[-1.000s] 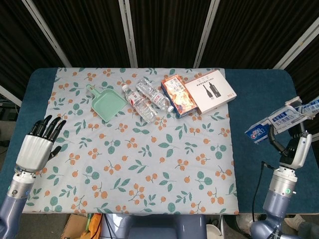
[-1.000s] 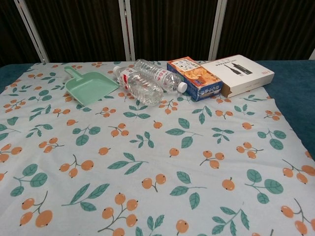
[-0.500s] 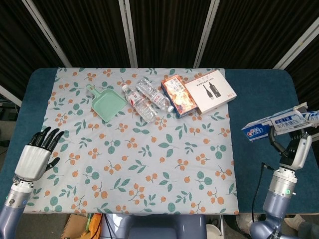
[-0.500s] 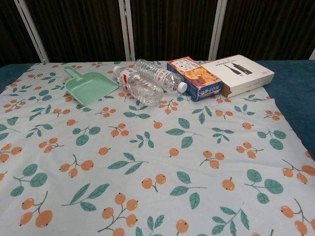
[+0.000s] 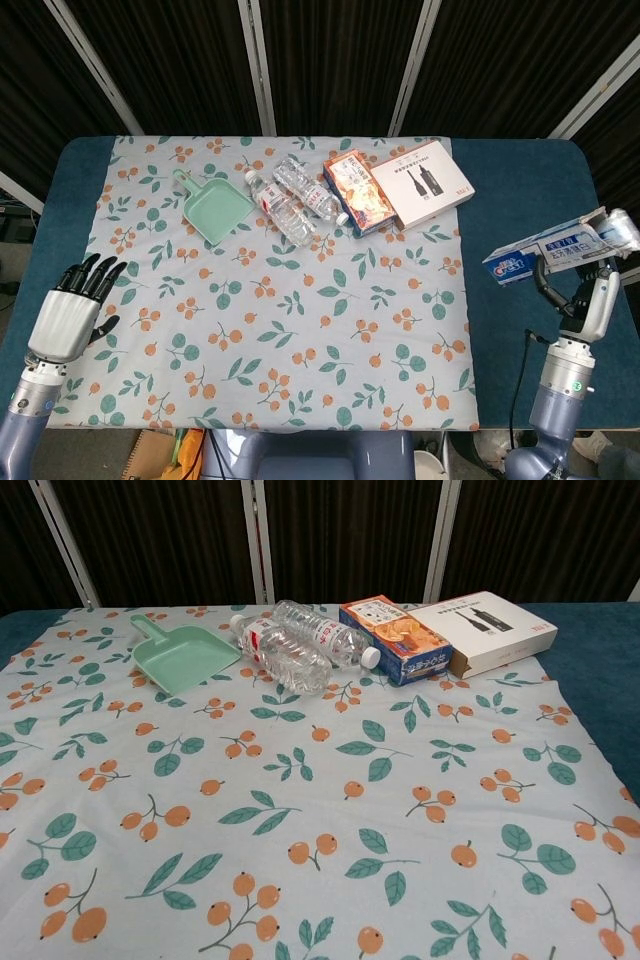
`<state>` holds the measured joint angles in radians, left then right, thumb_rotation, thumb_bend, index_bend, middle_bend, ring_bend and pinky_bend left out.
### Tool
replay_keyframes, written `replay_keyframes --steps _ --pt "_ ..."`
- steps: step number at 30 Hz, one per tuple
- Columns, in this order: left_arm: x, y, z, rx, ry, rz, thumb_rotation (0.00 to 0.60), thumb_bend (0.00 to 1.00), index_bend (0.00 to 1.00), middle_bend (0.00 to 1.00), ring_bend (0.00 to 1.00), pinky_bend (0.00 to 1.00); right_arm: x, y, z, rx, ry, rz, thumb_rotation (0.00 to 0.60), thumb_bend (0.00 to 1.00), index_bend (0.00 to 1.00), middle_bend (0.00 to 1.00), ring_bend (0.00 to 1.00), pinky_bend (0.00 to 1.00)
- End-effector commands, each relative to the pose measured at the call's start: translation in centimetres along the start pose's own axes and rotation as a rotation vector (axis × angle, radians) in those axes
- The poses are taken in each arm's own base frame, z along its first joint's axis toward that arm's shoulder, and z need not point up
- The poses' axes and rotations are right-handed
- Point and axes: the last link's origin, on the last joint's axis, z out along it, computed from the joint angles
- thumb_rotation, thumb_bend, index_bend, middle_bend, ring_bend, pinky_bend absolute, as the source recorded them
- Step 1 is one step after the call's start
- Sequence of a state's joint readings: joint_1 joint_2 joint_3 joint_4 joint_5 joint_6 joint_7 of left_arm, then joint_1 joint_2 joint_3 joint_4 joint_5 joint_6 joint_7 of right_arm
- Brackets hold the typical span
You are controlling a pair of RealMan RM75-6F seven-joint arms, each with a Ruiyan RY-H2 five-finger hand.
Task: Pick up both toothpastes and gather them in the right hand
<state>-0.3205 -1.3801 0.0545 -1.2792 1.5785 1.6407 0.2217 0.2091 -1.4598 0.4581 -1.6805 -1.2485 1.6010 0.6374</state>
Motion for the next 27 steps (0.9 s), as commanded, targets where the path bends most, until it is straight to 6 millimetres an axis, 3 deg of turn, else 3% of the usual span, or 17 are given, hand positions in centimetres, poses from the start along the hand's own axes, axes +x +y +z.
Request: replay_keyframes --steps 1,4,7,12,19,22,27 --pt "0.0 0.0 0.0 0.003 -0.002 -0.002 0.6 0.02 0.14 0.15 0.14 0.25 0.1 0.0 0.0 -0.006 0.0 -0.002 0.6 0.39 0.36 0.45 0.36 0.44" --pt "0.0 0.0 0.0 0.006 -0.005 -0.005 0.6 0.02 0.15 0.15 0.14 0.25 0.2 0.1 0.0 -0.003 0.004 -0.011 0.6 0.43 0.5 0.54 0.49 0.45" --pt "0.0 0.0 0.0 0.008 -0.006 -0.01 0.6 0.02 0.15 0.15 0.13 0.25 0.1 0.1 -0.1 -0.001 0.0 -0.019 0.6 0.46 0.54 0.6 0.55 0.45" --pt "0.1 0.0 0.1 0.012 -0.009 -0.019 0.6 0.02 0.15 0.15 0.14 0.25 0.0 0.4 -0.3 -0.006 -0.014 -0.044 0.6 0.46 0.55 0.61 0.55 0.45" --pt "0.1 -0.1 0.1 0.017 -0.01 -0.018 0.6 0.02 0.15 0.15 0.14 0.25 -0.5 1.6 -1.3 -0.08 -0.158 -0.244 0.6 0.46 0.55 0.61 0.55 0.45" --pt "0.3 -0.1 0.1 0.019 -0.001 -0.026 0.6 0.02 0.15 0.15 0.14 0.24 -1.6 2.1 -2.3 -0.107 -0.259 -0.346 0.6 0.46 0.55 0.61 0.55 0.45" --pt "0.5 0.1 0.2 0.012 0.011 -0.034 0.6 0.02 0.15 0.15 0.13 0.24 -5.0 3.3 -4.9 -0.172 -0.512 -0.512 0.6 0.46 0.55 0.61 0.55 0.45"
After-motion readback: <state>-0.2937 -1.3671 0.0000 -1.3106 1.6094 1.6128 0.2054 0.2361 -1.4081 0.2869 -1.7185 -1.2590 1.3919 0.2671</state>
